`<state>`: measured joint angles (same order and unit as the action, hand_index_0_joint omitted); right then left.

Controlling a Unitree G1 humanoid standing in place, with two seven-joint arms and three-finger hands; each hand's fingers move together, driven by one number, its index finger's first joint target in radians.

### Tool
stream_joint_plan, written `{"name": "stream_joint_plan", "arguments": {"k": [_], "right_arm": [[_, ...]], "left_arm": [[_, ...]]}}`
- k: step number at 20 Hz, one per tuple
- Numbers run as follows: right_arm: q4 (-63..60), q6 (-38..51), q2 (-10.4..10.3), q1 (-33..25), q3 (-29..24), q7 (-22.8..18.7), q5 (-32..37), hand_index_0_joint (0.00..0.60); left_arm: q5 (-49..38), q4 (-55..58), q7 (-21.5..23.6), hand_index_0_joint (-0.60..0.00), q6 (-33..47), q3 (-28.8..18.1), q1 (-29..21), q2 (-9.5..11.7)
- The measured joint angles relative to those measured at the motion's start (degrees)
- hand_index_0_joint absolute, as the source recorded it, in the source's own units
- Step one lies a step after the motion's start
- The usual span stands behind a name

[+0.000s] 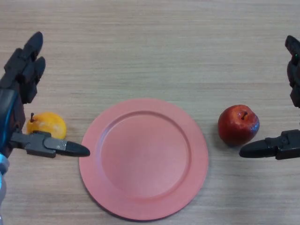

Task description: Pick up the yellow pear and place it on the plate

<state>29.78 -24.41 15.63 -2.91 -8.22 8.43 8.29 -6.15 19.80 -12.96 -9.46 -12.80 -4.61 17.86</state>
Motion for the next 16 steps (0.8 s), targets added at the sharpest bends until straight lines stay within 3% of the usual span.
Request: {"name": "stream_joint_plan", "arguments": {"k": [12,16], "right_arm": [[2.7,-1.4,0.0,0.5,-0.2,0.2,0.3,0.0],[2.7,-2.6,0.0,0.4,-0.4,0.4,0.4,0.0]], "left_arm": [[-0.1,-0.1,0.0,0.0,-1.6,-0.5,0.0,0.3],[0.1,-10.1,0.1,0.0,2.5,-3.9,-2.0,3.0]]}}
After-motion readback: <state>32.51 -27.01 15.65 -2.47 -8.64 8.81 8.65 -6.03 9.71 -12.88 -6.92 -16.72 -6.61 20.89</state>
